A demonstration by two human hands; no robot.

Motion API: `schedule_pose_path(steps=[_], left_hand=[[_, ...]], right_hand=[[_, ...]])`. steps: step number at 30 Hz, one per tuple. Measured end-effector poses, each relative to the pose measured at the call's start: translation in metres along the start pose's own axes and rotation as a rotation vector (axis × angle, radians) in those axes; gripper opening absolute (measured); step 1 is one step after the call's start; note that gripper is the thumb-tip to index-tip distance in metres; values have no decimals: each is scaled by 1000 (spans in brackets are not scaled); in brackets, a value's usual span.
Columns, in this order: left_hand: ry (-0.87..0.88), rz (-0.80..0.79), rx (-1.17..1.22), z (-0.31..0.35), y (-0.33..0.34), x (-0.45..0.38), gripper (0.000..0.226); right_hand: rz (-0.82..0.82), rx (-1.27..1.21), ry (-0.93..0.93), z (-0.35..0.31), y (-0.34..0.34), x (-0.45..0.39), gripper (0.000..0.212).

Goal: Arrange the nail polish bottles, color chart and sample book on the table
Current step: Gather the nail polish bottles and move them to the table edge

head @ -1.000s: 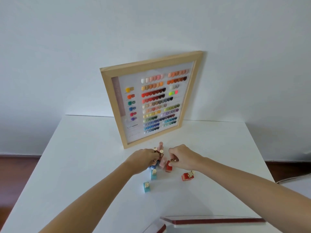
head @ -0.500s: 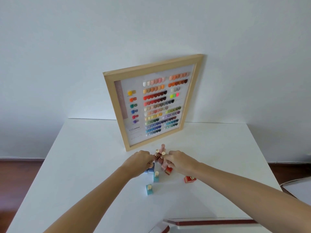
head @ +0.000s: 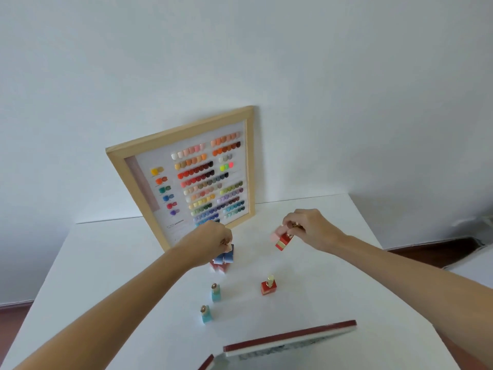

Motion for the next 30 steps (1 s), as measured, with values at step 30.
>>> schedule_pose_path(steps=[30], left_hand=[[204, -201, 132, 314, 106, -219, 23]], right_hand=[[109, -76, 506, 244, -45, 195, 19]])
Point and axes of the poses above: each hand's wrist, its own x-axis away from the middle knuckle, its own y-axis out of the palm, z = x × y, the point moved 5 cm from there along -x, towards the middle knuckle, and after that the axes turned 4 degrees about y, right-handed, at the moved point
